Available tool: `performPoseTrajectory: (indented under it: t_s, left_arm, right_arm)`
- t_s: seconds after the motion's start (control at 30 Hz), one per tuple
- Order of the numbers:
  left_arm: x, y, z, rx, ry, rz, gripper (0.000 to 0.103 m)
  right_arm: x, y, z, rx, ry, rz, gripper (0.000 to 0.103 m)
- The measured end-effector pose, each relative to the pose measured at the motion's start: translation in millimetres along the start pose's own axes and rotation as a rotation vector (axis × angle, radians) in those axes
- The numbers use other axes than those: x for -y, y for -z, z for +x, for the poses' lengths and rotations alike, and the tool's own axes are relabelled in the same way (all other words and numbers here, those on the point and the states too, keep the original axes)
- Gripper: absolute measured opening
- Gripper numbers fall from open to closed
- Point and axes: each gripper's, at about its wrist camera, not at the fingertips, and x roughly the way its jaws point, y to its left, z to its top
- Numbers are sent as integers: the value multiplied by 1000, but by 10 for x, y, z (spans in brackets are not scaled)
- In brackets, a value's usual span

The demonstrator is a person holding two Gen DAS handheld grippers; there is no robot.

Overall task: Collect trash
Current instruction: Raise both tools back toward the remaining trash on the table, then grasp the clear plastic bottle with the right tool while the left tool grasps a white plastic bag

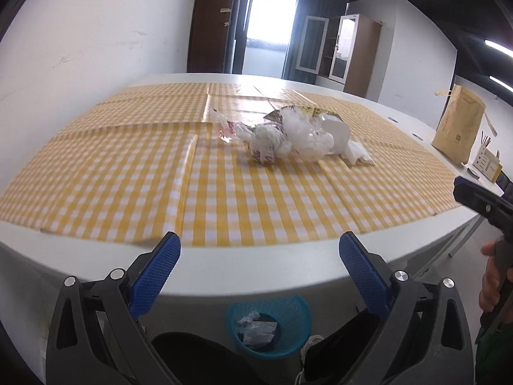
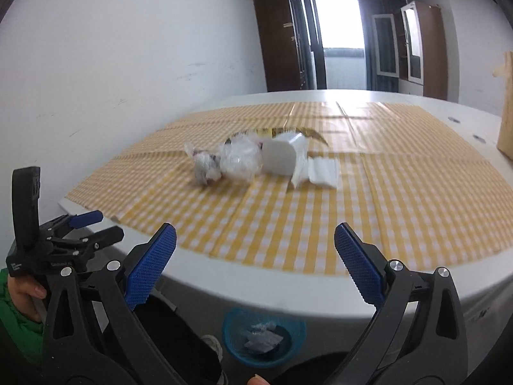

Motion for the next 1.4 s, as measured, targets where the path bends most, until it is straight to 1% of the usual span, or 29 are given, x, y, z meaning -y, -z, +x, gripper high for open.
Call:
performPoseTrajectory:
  t_s: [0.13,0.23,0.37,0.47,0.53,0.63,0.7,0.77,0.9,0.97,1.07,1.17,1.27,1.33,1.37,1.4]
  left_arm:
    - [-47,-188,147,-6,0,8,97]
    - [-80,-304,268,-18,0,6,96]
    - [-145,-448,466,-44,18,-26,96]
    - [-160,-517,591,-67,29,-30,96]
    - [-163,-555,647,-80,27,-19,95]
    - [-176,-647,734,-106,46,2,95]
    - [-187,-716,798,-119,54,8,95]
    - [-195,-777,855,-124,60,10,95]
    - [-230,-849,1029,-160,86,2,95]
    - [-242,-882,1115,-178,86,7,94]
    - [-250,-941,1199,-190,87,22,94]
    - [-258,-974,1256,-197,100,18,94]
    - [-265,-989,1314,-208,111,16,91]
    - [-263,-1000,1360,-216,119,15,89]
    - [-267,-1014,1391,-220,124,14,87]
    - [-264,-1023,1413,-224,130,12,84]
  right_arm:
    - [56,-402,206,12,27,-31,94]
    - [96,-686,382,-2,11,-20,94]
    - [105,-993,691,-33,6,-29,94]
    - [22,-1181,882,-53,6,-98,93]
    - [-38,-1286,1035,-94,-5,-168,93]
    - [-119,-1411,1224,-144,-12,-288,92]
    - [-141,-1474,1374,-176,11,-352,90]
    - [-136,-1528,1529,-209,48,-389,84]
    - [-159,-1580,1843,-282,57,-472,83]
    - [-151,-1582,2005,-316,63,-515,83]
    - [-96,-1545,2278,-385,55,-579,75]
    - [-122,-1505,2495,-449,59,-654,74]
    - [-114,-1515,2628,-494,49,-665,66]
    - [-146,-1513,2679,-504,39,-673,64]
    - [-170,-1496,2711,-520,30,-683,61]
    - [-192,-1473,2737,-531,25,-694,54]
